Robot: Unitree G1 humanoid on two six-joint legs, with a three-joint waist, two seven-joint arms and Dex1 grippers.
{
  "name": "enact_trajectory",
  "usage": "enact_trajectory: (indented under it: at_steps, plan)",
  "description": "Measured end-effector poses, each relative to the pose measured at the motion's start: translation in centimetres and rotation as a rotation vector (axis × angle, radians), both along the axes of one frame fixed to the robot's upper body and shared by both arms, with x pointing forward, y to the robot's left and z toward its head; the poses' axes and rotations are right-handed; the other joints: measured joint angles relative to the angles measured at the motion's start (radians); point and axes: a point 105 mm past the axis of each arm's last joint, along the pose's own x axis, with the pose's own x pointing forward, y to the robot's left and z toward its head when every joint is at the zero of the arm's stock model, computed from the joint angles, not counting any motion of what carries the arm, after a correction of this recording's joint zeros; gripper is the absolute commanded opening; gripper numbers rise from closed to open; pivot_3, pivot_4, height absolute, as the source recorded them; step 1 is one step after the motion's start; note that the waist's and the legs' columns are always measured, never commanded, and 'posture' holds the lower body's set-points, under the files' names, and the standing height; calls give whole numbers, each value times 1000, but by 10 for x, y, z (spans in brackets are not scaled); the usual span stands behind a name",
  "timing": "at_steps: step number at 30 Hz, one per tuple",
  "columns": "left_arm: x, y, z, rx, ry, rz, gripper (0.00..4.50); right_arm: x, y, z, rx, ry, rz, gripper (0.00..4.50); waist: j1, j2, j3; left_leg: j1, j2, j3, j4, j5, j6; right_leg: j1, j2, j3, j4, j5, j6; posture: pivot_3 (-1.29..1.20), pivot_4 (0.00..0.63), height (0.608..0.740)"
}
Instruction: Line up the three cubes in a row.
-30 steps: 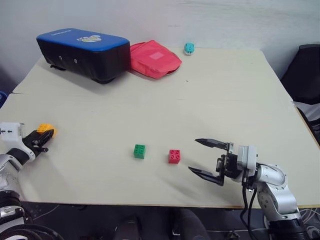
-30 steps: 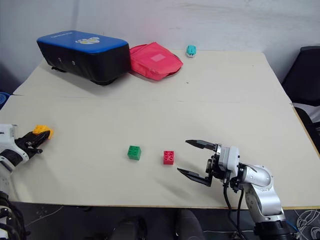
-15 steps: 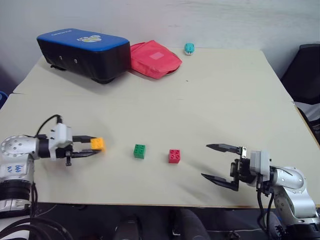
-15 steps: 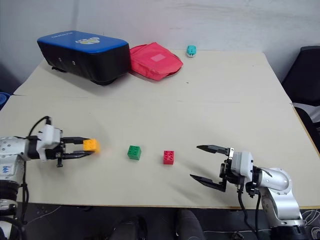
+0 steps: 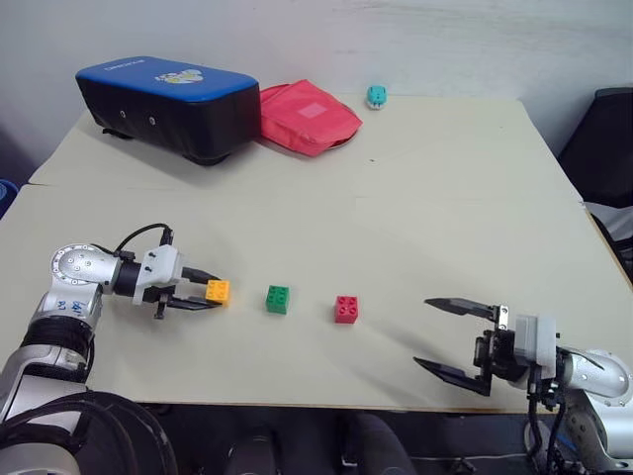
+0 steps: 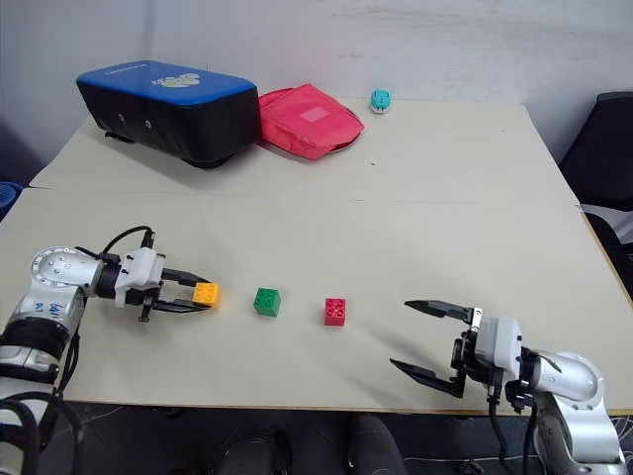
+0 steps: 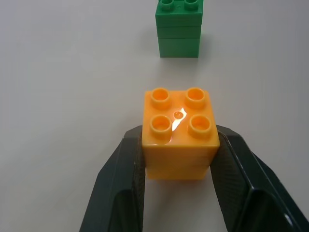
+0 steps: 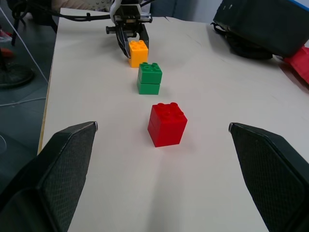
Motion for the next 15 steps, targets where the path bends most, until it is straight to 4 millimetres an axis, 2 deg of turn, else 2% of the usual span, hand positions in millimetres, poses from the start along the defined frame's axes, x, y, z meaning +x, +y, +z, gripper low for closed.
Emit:
enact_trajectory:
  at_steps: [13,15]
  plan:
    - [-1,-6,-4,-5,34,-29,1487,-3,-5,1,-3,-8,-36,4500,0,0,0,0,0,0,0,0,0,0,0,0,0,0,0,0,150,740]
    - [0,-3,-5,0,45,-14,2243,-2,-5,1,-3,-10,-36,4500,0,0,0,1,0,0,0,0,0,1,0,0,0,0,0,0,150,740]
